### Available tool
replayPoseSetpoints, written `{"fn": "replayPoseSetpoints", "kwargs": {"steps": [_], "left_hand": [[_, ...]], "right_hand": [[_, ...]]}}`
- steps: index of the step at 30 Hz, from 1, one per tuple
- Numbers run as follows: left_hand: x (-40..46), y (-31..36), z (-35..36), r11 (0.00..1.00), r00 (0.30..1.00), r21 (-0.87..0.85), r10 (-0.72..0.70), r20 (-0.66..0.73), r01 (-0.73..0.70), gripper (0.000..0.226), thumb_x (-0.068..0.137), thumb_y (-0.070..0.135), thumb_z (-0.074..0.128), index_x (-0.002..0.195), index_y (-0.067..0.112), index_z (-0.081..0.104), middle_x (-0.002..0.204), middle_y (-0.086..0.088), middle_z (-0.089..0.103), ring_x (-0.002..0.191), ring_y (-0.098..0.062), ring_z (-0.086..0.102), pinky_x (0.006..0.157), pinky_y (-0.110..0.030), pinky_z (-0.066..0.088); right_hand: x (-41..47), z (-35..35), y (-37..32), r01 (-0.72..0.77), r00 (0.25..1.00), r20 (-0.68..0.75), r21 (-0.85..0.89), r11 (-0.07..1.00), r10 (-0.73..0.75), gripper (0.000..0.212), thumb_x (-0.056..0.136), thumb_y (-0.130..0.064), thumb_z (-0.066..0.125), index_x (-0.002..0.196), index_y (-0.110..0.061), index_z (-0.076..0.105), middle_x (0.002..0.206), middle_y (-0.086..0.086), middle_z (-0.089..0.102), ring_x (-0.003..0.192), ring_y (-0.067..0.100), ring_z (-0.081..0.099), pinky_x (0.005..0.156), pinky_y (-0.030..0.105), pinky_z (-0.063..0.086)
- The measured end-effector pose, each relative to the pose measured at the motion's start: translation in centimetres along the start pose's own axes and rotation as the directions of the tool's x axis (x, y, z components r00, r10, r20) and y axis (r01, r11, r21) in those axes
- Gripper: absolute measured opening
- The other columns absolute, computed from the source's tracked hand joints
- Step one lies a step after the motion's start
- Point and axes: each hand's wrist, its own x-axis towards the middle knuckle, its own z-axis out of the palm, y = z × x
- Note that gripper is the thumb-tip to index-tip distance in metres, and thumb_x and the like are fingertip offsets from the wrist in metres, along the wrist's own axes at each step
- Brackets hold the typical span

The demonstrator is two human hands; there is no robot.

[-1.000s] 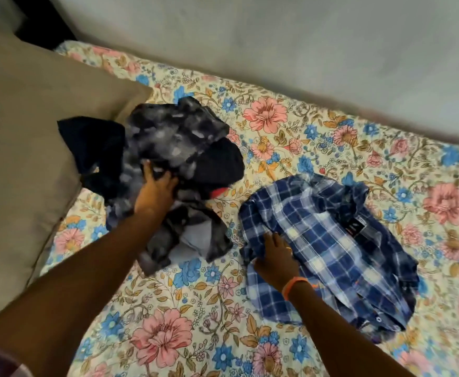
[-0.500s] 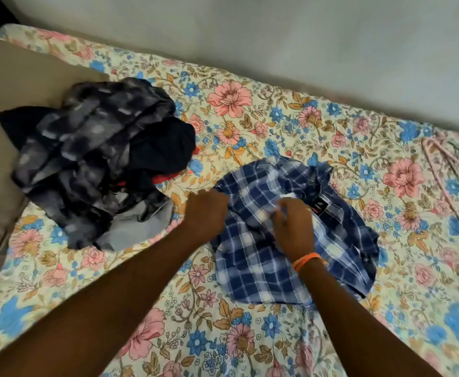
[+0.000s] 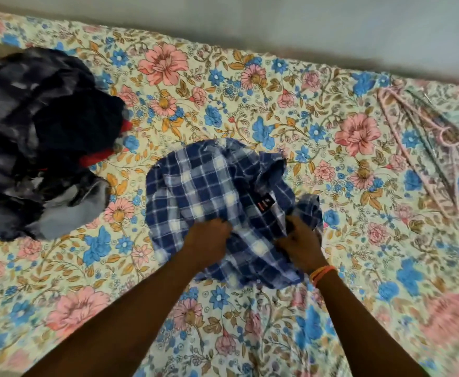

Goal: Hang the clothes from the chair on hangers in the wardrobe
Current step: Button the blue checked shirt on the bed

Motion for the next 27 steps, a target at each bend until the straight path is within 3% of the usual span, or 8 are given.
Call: {"fn": "replayPoseSetpoints", "kwargs": {"steps": [2,7,11,14,18,20,22,27], "left_hand": [[-1.2,-0.5,0.1,0.999,0.995,-0.001,-0.038,0.089,0.038,0.004,0.088,0.012,0.057,0.092,0.011,0.059,0.088,-0.005,0.059,0.085,-0.028,0.065,0.068,-0.038,0.054],[-0.7,-0.2,-2.3,0.981,0.963,-0.092,-0.149,0.226,0.173,0.045,0.094,0.04,0.051,0.059,0.016,0.038,0.061,0.0,0.039,0.056,-0.018,0.044,0.052,-0.029,0.035],[4.0,3.3,-5.1,0.995,0.935,0.017,-0.091,-0.342,0.103,0.038,0.099,0.046,0.046,0.094,0.011,0.06,0.09,-0.006,0.059,0.086,-0.026,0.062,0.066,-0.035,0.05],[8.6,5.7,-6.3,0.949,0.864,0.316,0.146,-0.482,0.016,0.05,0.089,0.049,0.065,0.119,0.01,0.054,0.116,-0.011,0.059,0.101,-0.029,0.059,0.078,-0.041,0.053],[12.0,7.7,-6.9,0.792,0.931,0.611,0.232,-0.281,-0.012,0.046,0.092,0.017,0.062,0.134,0.01,0.046,0.126,-0.012,0.058,0.112,-0.03,0.056,0.088,-0.045,0.047],[11.9,7.2,-7.2,0.817,0.967,0.57,0.068,-0.245,0.087,0.038,0.093,0.011,0.061,0.13,0.011,0.053,0.111,-0.009,0.064,0.108,-0.03,0.058,0.092,-0.045,0.046],[11.1,5.8,-7.5,0.851,0.964,0.498,-0.036,-0.262,0.167,0.023,0.092,0.011,0.063,0.114,0.012,0.064,0.103,-0.006,0.067,0.107,-0.029,0.059,0.096,-0.045,0.044],[7.7,1.2,-9.3,0.974,0.882,0.032,-0.189,-0.431,0.225,0.015,0.095,0.01,0.052,0.098,0.005,0.065,0.088,-0.01,0.065,0.088,-0.028,0.062,0.081,-0.042,0.053]], "right_hand": [[-1.0,0.4,1.4,-0.036,0.999,-0.011,0.036,0.999,0.037,0.045,0.088,-0.013,0.073,0.13,-0.015,0.054,0.081,0.0,0.066,0.068,0.009,0.063,0.06,0.013,0.045],[-0.6,0.5,3.2,-0.112,0.822,-0.541,0.156,0.981,0.18,0.064,0.085,-0.032,0.077,0.135,-0.003,0.048,0.121,0.018,0.055,0.108,0.033,0.056,0.092,0.042,0.047],[2.0,-0.4,3.2,-0.193,0.833,-0.414,0.405,0.894,0.368,0.066,0.077,-0.035,0.084,0.125,-0.001,0.056,0.113,0.015,0.06,0.102,0.031,0.06,0.086,0.04,0.05],[2.6,-0.1,2.8,-0.209,0.865,-0.445,0.103,0.972,0.233,0.07,0.073,-0.05,0.08,0.125,-0.009,0.059,0.117,0.017,0.059,0.106,0.037,0.061,0.087,0.049,0.053],[2.2,-0.1,3.1,-0.218,0.876,-0.482,-0.424,0.879,-0.015,0.085,0.077,-0.035,0.081,0.148,-0.018,0.036,0.134,0.018,0.048,0.106,0.04,0.056,0.082,0.052,0.051],[2.1,-0.6,4.0,-0.157,0.919,-0.38,-0.602,0.783,-0.108,0.056,0.086,-0.024,0.073,0.138,-0.019,0.052,0.12,0.013,0.064,0.098,0.037,0.062,0.081,0.045,0.047],[2.2,-1.6,4.7,-0.172,0.911,-0.405,-0.53,0.83,-0.07,0.031,0.09,-0.019,0.067,0.122,-0.02,0.066,0.101,0.012,0.07,0.085,0.035,0.065,0.074,0.041,0.049],[1.0,-6.3,5.2,-0.174,0.835,-0.546,-0.381,0.908,-0.069,0.017,0.091,-0.006,0.065,0.1,-0.014,0.077,0.085,0.017,0.066,0.07,0.032,0.06,0.064,0.035,0.047]]}}
